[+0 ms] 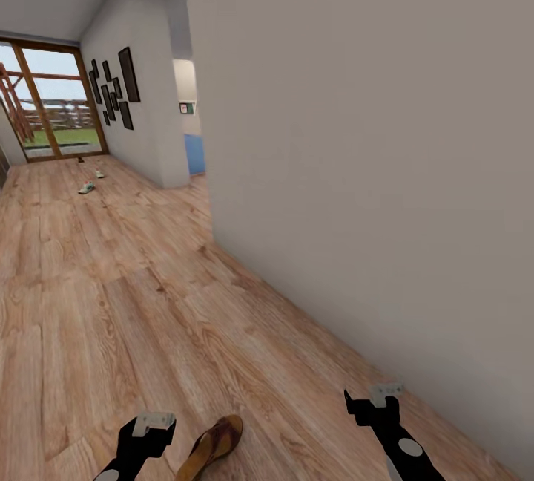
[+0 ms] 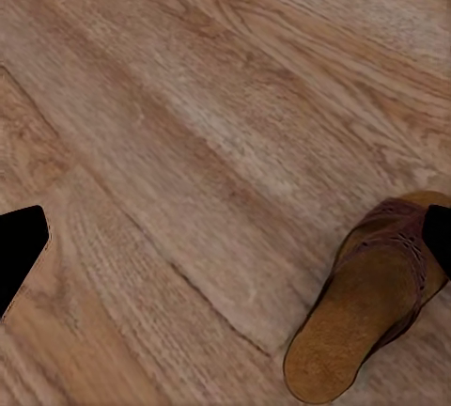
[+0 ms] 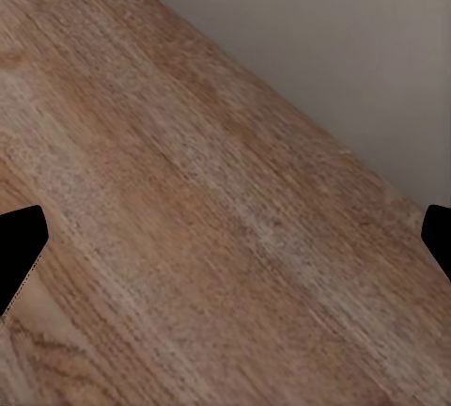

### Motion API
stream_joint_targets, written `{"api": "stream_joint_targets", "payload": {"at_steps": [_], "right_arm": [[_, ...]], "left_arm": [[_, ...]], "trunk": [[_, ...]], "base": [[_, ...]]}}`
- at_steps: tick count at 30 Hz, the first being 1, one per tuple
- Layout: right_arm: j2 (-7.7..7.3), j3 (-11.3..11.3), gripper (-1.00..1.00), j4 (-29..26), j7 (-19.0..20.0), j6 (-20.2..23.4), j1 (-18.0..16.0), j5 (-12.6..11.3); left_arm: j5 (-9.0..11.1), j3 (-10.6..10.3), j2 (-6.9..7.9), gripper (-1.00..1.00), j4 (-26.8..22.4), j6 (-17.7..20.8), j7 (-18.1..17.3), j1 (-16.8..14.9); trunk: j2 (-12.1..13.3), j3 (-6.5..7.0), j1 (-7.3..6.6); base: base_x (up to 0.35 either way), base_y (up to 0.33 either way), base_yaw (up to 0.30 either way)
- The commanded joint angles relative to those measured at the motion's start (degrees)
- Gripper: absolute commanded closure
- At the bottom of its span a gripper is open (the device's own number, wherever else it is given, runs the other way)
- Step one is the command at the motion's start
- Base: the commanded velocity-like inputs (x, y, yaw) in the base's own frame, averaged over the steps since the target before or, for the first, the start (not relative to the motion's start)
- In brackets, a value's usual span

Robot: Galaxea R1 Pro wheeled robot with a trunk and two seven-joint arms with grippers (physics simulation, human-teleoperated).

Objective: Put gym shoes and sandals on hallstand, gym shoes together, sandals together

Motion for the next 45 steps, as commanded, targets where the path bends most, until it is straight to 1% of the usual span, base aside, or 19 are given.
{"api": "stream_joint_targets", "payload": {"at_steps": [1,10,23,33,40,45], "right_arm": [[-0.04,0.09,-1.0,0.02,0.04,-0.15,-0.03,0.04],[-0.04,0.04,-1.0,0.0,0.04,-0.14,-0.03,0.04],[-0.04,0.0,-1.0,0.0,0.04,-0.15,-0.03,0.03],[-0.04,0.02,-1.0,0.0,0.04,-0.15,-0.03,0.03],[-0.04,0.08,-1.0,-0.06,0.04,-0.15,-0.03,0.03],[-0.04,0.01,-1.0,-0.09,0.04,-0.16,-0.03,-0.04]], "left_arm": [[-0.06,0.02,0.03,-1.0,0.05,-0.2,-0.1,-0.03],[0.05,0.38,0.08,-1.0,0.05,-0.23,-0.09,-0.03],[0.06,0.47,0.09,-1.0,0.05,-0.24,-0.08,-0.03],[-0.19,-0.02,0.01,-1.0,0.03,-0.24,-0.09,-0.03],[-0.37,-0.27,-0.02,-1.0,0.04,-0.24,-0.1,0.05],[-0.4,-0.2,0.0,-1.0,0.04,-0.2,-0.1,0.05]], "trunk": [[-0.02,-0.05,0.0],[-0.02,-0.05,0.0],[-0.02,-0.05,0.0],[-0.02,-0.05,0.0],[-0.02,-0.05,0.0],[-2.02,-0.95,1.1]], "base": [[0.1,0.161,0.0],[0.082,0.247,-0.026],[0.012,0.276,-0.246],[0.001,0.061,-0.295],[0.0,0.005,-0.111],[0.0,0.0,-0.009]]}}
